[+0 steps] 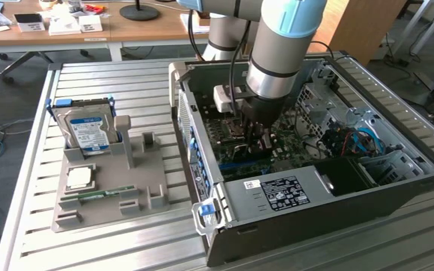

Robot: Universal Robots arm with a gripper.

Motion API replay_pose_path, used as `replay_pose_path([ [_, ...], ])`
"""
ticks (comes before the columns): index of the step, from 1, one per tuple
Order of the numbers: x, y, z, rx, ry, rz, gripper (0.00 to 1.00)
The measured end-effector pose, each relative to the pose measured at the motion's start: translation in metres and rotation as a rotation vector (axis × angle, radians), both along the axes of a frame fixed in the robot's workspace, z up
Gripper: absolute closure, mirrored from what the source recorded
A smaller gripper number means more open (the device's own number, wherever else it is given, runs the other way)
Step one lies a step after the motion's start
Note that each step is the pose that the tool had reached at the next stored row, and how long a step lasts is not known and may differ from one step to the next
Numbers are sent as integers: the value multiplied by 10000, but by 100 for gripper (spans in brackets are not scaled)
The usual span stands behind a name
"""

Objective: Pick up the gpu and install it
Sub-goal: 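Insert the gpu into the slot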

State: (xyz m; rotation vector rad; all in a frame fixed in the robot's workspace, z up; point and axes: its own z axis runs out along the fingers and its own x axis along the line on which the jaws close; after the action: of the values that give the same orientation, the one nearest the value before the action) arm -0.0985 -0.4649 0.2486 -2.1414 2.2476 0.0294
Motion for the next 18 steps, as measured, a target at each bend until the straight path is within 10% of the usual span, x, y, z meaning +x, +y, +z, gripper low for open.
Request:
replay_pose_path([
  [18,0,1,-37,-3,2,136,73],
])
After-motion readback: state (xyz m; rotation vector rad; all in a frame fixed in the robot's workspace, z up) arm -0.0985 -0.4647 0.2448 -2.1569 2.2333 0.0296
